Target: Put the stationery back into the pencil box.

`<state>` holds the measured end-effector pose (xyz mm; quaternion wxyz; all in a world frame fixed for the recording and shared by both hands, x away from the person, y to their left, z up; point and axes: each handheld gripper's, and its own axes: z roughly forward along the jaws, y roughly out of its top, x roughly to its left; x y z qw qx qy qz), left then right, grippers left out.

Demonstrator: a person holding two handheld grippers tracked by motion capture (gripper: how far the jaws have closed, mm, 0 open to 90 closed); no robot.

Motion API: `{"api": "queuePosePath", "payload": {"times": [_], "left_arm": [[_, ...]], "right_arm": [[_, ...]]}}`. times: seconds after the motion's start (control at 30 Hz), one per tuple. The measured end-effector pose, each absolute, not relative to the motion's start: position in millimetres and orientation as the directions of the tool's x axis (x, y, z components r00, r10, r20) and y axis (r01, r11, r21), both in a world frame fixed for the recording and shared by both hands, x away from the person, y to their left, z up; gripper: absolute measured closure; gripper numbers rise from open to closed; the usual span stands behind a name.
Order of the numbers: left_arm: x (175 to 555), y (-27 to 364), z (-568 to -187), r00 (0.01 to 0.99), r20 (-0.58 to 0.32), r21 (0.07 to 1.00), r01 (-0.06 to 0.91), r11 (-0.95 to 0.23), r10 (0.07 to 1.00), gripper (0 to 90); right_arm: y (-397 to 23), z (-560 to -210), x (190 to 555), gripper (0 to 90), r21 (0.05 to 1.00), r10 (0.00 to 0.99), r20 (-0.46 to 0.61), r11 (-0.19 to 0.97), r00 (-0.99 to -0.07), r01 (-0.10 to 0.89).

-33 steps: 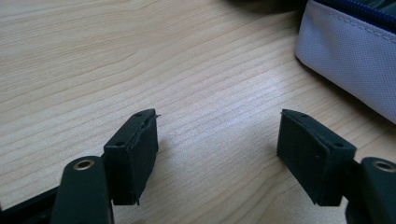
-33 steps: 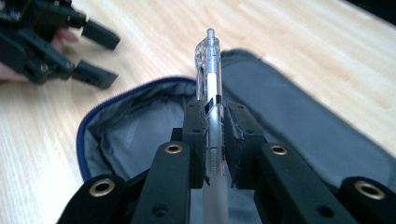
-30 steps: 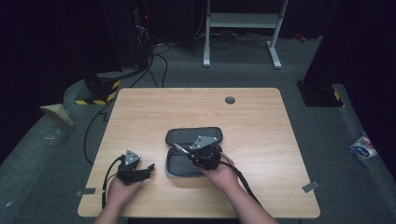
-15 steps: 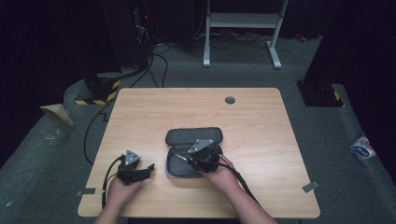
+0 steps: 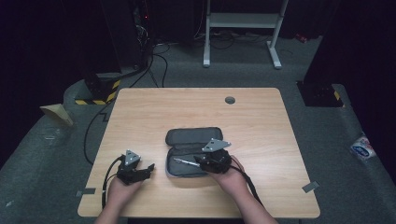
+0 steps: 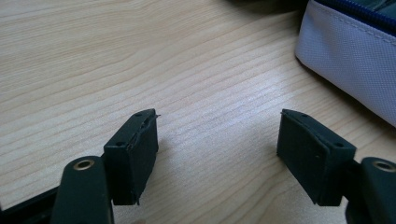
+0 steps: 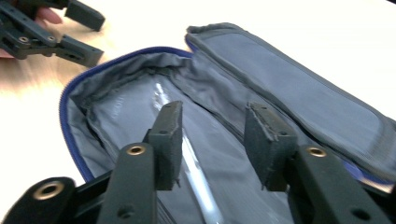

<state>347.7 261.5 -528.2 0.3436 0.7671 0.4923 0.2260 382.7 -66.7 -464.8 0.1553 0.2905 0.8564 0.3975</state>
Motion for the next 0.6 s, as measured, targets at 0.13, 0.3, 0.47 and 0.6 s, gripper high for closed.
{"api": "queuePosePath", "payload": {"times": [0.13,0.3,0.47,0.6], "left_arm": [[348,261,-528,0.412,0.008,0.749,0.6,-0.279,0.911,29.3],[348,261,-528,0.411,0.008,0.75,0.601,-0.278,0.912,29.3],[348,261,-528,0.411,0.009,0.749,0.601,-0.278,0.912,29.2],[347,261,-528,0.41,0.008,0.75,0.601,-0.277,0.912,29.3]], "right_arm": [[-87,-466,382,49.1,0.786,0.659,-0.033,0.482,-0.752,0.388],[-115,-465,382,47.8,0.803,0.703,-0.027,0.439,-0.711,0.404],[-142,-464,381,47.5,0.809,0.742,-0.024,0.408,-0.67,0.423],[-157,-463,379,47.2,0.813,0.765,-0.026,0.391,-0.644,0.432]]}}
